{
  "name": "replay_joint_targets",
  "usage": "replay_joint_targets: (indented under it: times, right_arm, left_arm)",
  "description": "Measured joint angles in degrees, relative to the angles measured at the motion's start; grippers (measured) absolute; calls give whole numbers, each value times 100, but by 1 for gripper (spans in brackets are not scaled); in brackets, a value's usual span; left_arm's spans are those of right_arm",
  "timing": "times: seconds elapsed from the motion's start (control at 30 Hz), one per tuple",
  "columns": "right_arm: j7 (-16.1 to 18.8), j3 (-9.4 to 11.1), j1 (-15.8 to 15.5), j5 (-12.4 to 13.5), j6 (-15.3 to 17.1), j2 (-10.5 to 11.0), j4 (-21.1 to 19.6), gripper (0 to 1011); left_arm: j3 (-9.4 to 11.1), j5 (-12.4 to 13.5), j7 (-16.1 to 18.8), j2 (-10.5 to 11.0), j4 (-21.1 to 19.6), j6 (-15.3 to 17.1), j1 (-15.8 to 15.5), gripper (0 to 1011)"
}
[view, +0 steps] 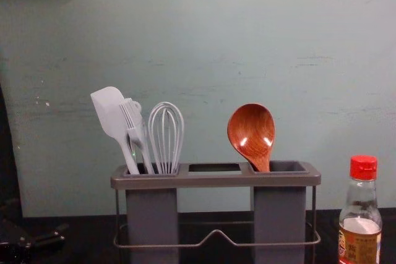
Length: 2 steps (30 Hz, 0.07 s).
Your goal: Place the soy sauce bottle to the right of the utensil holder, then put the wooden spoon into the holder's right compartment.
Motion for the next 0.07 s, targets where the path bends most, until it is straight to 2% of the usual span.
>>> replay_joint_targets:
  times: [0.07]
  right_arm:
    - [0, 0, 0, 0, 0, 0, 0, 1002]
  left_arm:
    - [0, 0, 0, 0, 0, 0, 0, 1005]
